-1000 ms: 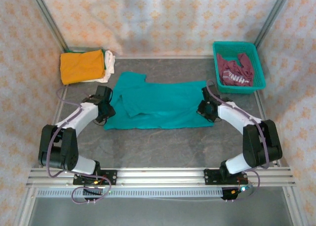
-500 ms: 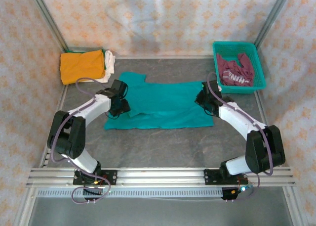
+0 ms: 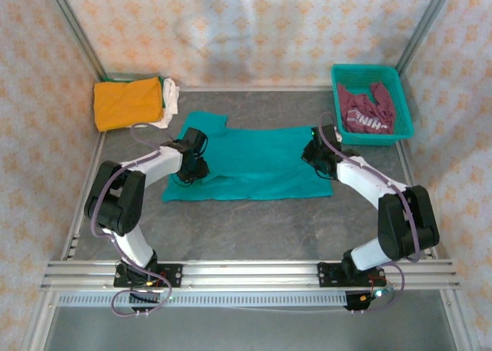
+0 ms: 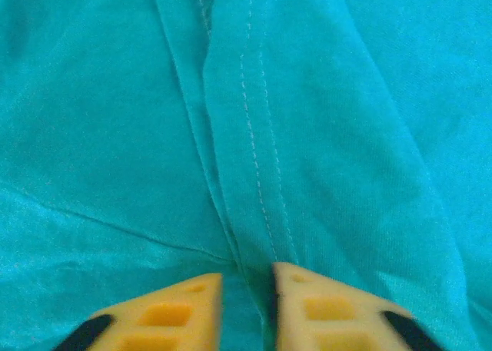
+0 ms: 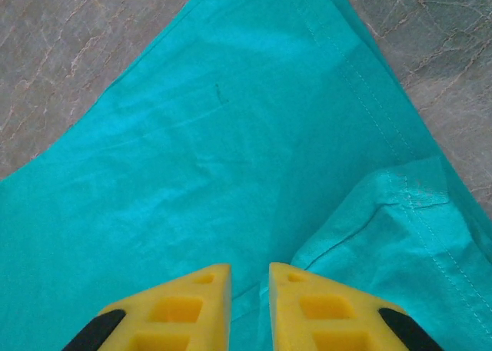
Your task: Fold and stack the t-shirts
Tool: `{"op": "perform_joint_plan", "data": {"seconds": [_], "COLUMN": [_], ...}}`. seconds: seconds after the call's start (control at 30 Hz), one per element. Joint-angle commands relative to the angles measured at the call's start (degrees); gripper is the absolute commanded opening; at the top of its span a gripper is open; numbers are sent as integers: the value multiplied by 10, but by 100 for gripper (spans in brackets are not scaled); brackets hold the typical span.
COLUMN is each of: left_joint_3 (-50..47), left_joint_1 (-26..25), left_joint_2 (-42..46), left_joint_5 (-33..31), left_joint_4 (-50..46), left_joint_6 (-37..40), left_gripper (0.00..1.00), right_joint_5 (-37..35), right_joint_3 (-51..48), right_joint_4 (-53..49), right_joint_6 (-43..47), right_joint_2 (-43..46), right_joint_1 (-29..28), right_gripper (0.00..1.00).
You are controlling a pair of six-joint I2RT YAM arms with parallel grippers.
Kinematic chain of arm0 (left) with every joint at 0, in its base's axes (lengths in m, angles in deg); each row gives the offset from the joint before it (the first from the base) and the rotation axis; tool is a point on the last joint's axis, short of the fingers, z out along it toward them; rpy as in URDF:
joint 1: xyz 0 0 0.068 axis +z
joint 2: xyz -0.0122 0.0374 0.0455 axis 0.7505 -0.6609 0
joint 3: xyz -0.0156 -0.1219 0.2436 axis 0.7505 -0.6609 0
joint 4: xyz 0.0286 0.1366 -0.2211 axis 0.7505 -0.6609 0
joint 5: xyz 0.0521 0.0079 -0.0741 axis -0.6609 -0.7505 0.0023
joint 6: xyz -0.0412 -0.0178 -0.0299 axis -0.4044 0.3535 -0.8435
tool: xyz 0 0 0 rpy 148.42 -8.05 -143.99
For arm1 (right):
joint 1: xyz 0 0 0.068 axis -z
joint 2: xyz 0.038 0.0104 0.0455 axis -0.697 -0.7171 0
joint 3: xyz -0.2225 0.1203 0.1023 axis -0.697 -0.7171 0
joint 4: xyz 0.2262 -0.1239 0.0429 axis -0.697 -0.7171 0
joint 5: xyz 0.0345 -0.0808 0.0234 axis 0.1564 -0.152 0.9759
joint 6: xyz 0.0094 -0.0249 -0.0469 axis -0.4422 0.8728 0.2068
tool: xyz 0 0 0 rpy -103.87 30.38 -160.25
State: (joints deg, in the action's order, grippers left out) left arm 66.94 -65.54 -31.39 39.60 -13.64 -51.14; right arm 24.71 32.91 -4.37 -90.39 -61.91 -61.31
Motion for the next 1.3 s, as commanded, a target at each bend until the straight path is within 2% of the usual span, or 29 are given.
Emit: {"op": "perform_joint_plan", "data": {"seconds": [0.0, 0.17, 0.53, 0.57, 0.6, 0.7, 0.77, 0.83, 0.87, 0.93, 1.03, 1.27], "left_joint_3": [19, 39, 140, 128, 112, 60, 35, 11, -5, -25, -39, -25], "left_joint_1": [-8, -17, -49, -51, -51, -50, -50, -50, -49, -50, -50, -50], "left_joint_2": [-3, 5, -39, -30, -19, 19, 37, 51, 58, 70, 70, 38], "left_joint_5": [-17, -43, -89, -95, -98, -103, -88, -76, -72, -77, -74, -63], "left_joint_4": [-4, -20, -80, -76, -68, -46, -37, -24, -15, -4, 11, 34], "left_joint_6": [2, 6, 16, 10, 3, -13, -19, -26, -31, -39, -39, -31], "left_gripper": [10, 0, 0, 1, 11, 24, 28, 34, 41, 42, 42, 34], "right_joint_5": [-9, -6, 2, 2, 2, 6, 8, 22, 16, 19, 55, 69], "right_joint_3": [4, 7, 11, 10, 9, 7, 13, 19, 22, 22, 16, 22], "right_joint_4": [11, 11, 5, 4, 2, 1, -4, 5, 11, 31, 76, 101], "right_joint_6": [-6, -5, -2, -1, -1, 8, 33, 77, 103, 142, 170, 167], "right_joint_2": [-6, -6, -2, 0, 0, -1, -1, 2, 6, 11, 9, -16], "right_joint_1": [-4, -4, -4, -4, -4, -5, -11, -28, -45, -74, -98, -111], "right_gripper": [21, 22, 23, 25, 26, 27, 29, 38, 42, 48, 51, 52]}}
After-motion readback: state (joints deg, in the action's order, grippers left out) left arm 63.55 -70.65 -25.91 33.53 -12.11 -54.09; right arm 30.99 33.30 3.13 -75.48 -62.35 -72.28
